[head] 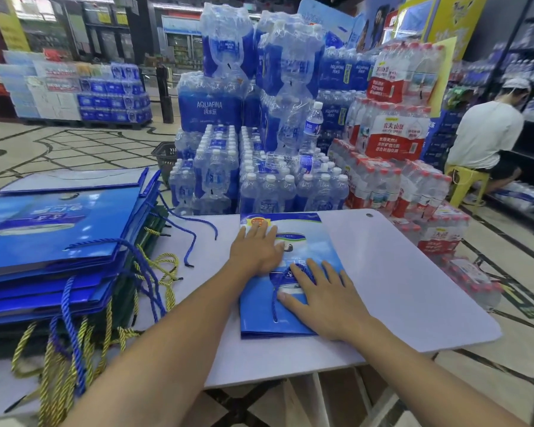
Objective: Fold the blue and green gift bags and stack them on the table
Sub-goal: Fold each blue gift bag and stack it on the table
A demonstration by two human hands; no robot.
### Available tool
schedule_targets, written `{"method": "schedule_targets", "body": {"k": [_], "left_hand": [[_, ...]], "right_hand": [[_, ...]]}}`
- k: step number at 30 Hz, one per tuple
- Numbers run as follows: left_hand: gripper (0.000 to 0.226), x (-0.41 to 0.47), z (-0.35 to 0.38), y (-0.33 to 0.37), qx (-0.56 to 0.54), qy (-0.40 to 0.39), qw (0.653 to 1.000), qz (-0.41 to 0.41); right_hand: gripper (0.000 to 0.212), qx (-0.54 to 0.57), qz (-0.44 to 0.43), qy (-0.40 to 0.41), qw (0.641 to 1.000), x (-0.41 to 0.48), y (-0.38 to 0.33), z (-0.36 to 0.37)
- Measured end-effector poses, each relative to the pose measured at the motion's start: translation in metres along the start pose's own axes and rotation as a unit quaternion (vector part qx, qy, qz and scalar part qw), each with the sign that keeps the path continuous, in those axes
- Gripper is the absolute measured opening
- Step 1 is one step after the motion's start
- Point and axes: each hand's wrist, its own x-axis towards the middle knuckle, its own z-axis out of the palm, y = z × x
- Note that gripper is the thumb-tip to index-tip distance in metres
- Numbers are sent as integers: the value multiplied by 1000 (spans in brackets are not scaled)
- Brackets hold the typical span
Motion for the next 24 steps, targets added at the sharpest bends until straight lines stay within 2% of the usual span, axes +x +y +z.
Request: {"method": "schedule_targets", "body": {"k": [6,11,15,20,24], "left_hand": [[61,-19,-11,4,-17,31,999,-3],[55,-87,-21,8,-51,11,998,30],[56,-131,-13,5,-20,-7,998,52],[59,-128,-6,14,5,19,998,57],[61,-111,-1,38,7,18,998,67]], "right_hand": [[86,6,0,-4,1000,1,0,-3],[82,16,0,-16,1000,2,-1,-7],[74,41,9,-28,999,14,-7,-21],[72,45,38,-9,998,19,-13,-12],[69,41,42,-2,998,22,15,-15]]}}
